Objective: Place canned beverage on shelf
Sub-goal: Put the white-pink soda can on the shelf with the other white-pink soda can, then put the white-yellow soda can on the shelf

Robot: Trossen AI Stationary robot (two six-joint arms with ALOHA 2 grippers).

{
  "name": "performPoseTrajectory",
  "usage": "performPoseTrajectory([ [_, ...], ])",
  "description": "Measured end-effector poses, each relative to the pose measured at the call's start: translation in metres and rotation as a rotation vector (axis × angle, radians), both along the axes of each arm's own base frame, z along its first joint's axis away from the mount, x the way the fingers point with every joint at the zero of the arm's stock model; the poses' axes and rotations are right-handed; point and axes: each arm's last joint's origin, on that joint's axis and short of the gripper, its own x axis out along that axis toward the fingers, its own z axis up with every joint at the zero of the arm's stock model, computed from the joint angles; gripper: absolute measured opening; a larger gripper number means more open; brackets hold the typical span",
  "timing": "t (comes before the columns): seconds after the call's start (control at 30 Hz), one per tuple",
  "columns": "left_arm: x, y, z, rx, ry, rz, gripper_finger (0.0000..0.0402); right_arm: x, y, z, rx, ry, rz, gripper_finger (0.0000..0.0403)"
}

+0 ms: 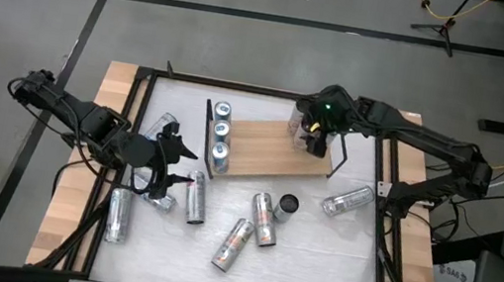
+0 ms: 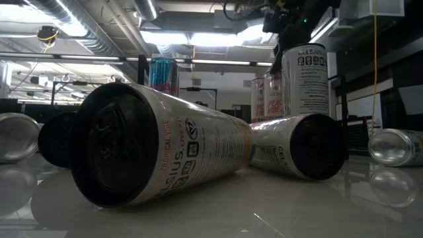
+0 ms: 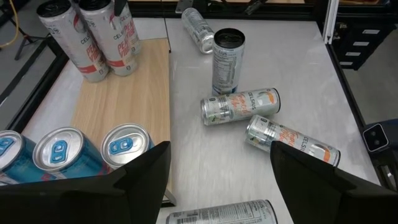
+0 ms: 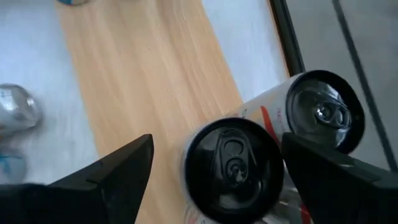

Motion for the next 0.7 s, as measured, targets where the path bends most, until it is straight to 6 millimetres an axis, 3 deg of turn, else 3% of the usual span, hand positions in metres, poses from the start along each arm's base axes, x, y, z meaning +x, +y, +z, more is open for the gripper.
performPoseTrajectory([
  [0.43,0.0,0.0,0.0,0.0,0.0,0.0,0.0267,-0.012,0.006,0.043,0.044,0.03,0.021,0.0349],
  [0.7,0.0,0.0,0.0,0.0,0.0,0.0,0.0267,-0.012,0.014,0.046,0.284,-0.038,0.099,0.0349],
])
